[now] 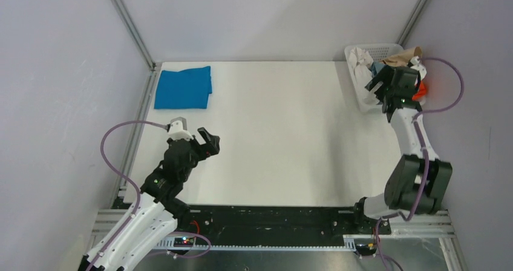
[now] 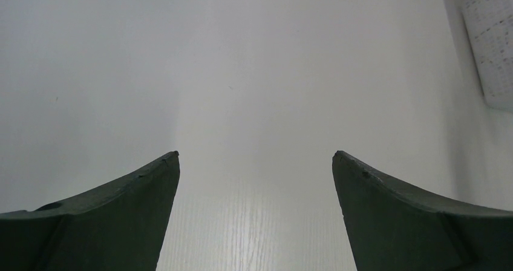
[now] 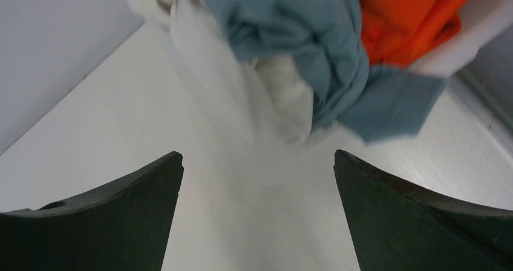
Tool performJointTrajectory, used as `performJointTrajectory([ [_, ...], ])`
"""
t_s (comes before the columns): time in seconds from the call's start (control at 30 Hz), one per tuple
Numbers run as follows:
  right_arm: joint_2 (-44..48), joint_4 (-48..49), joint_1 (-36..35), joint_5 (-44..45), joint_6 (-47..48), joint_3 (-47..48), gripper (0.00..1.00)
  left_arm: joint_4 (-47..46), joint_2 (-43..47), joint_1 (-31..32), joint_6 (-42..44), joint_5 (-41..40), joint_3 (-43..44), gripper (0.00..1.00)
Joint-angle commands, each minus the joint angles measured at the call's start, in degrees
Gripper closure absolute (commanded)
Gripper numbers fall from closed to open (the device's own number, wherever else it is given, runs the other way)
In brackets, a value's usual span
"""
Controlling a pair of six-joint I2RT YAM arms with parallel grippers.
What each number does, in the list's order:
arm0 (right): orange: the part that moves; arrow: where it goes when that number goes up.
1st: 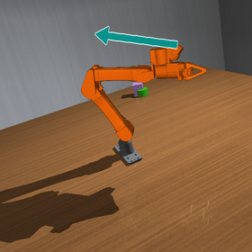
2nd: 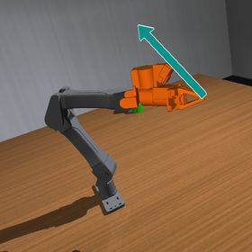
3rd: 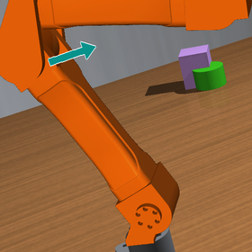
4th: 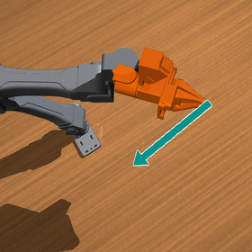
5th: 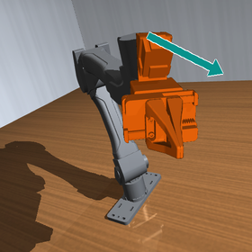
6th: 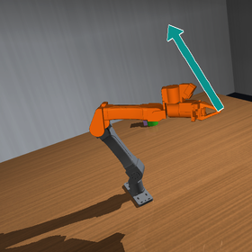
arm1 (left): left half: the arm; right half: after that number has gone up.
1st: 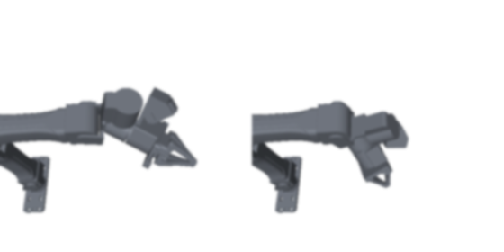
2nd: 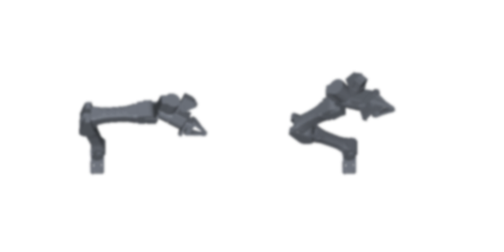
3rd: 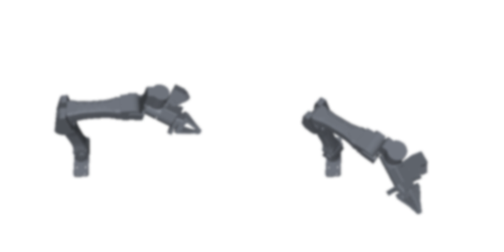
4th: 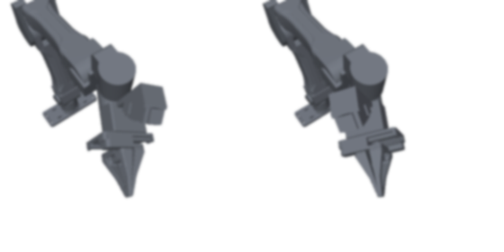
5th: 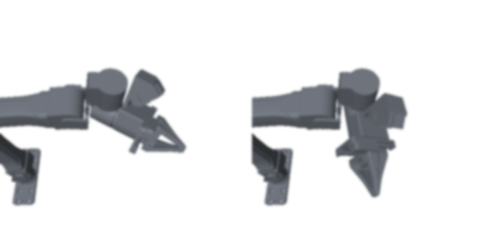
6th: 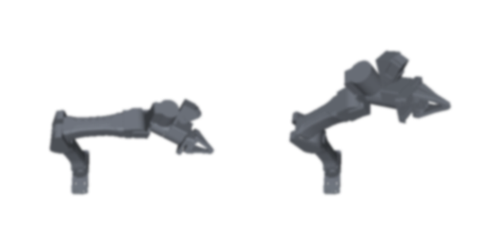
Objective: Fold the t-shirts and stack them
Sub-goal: Grab crumpled tshirt from bin with the right arm
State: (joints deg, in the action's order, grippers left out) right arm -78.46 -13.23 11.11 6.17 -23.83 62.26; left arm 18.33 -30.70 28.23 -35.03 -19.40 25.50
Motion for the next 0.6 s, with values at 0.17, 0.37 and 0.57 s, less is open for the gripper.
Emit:
performJointTrajectory([
  [0.17, -20.8, 7.5, 2.6, 3.4, 8.2, 22.2, 0.01, -6.2, -2.1, 0.2, 3.0, -1.8, -1.2, 0.00],
  [0.37, -33.1, 1.2, 2.7, 4.1, 7.1, 36.7, 0.06, -6.2, -2.3, 0.2, 3.6, -4.0, -2.1, 0.00],
  [0.57, -40.5, -6.7, 2.7, 10.5, 7.9, 45.9, 0.28, -6.1, -1.6, 0.2, 4.1, -5.3, -2.1, 0.00],
])
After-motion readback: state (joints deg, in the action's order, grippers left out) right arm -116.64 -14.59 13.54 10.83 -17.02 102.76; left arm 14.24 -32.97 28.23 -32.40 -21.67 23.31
